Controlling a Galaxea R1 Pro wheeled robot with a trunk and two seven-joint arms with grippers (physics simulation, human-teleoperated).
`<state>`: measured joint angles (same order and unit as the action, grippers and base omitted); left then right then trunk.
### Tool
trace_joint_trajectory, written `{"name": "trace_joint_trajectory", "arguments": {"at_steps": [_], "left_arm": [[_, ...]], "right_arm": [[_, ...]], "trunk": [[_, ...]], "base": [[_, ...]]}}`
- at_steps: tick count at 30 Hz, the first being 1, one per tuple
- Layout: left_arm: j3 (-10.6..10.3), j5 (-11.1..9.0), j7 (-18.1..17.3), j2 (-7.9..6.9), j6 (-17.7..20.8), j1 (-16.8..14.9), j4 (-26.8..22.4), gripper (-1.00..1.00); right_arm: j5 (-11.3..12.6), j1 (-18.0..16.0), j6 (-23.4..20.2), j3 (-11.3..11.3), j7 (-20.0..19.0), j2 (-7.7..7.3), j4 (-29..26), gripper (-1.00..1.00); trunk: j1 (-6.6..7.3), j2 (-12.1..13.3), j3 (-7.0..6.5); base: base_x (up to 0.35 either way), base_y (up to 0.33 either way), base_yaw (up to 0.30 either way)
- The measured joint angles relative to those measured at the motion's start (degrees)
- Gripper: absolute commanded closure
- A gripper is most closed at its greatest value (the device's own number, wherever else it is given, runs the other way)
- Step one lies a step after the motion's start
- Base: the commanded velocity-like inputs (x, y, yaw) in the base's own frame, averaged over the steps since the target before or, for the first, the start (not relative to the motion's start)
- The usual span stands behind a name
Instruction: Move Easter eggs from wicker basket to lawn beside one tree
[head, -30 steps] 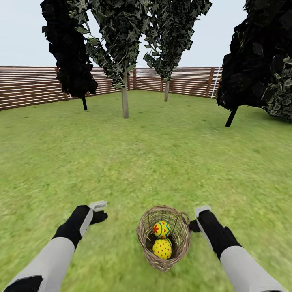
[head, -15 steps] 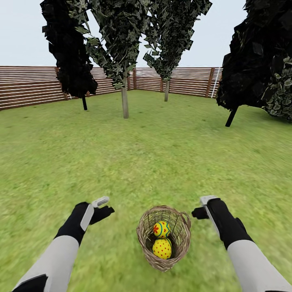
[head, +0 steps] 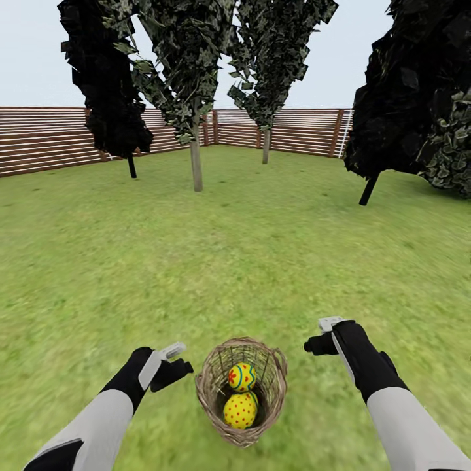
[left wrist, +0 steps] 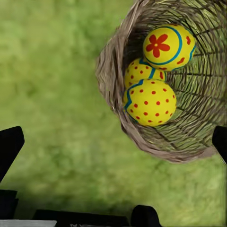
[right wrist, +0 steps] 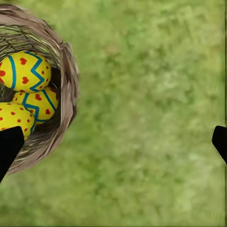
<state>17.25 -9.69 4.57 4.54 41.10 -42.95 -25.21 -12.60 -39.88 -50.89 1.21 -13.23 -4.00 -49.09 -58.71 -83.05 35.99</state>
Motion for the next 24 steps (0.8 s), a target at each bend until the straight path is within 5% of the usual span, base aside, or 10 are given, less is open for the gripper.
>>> {"name": "trace_joint_trajectory", "arguments": {"at_steps": [8, 15, 24], "left_arm": [[0.1, 0.0, 0.2, 0.14, -1.4, 0.0, 0.3, -1.00], [0.2, 0.0, 0.3, 0.17, -9.0, 0.0, 7.4, -1.00], [0.3, -0.1, 0.4, 0.26, -11.4, 0.0, 8.8, -1.00]], "right_arm": [[-0.5, 0.0, 0.3, -0.1, 0.2, 0.24, 0.3, -1.00], [-0.5, 0.0, 0.4, -0.2, 0.5, 0.30, 0.6, -1.00], [-0.5, 0.0, 0.4, -0.1, 0.4, 0.25, 0.6, -1.00]], "trunk": [[0.01, 0.0, 0.02], [-0.02, 0.0, 0.07], [-0.67, -1.2, 0.60]], "base": [[0.245, -0.234, 0.052], [0.053, -0.032, 0.220], [0.002, -0.001, 0.023]]}}
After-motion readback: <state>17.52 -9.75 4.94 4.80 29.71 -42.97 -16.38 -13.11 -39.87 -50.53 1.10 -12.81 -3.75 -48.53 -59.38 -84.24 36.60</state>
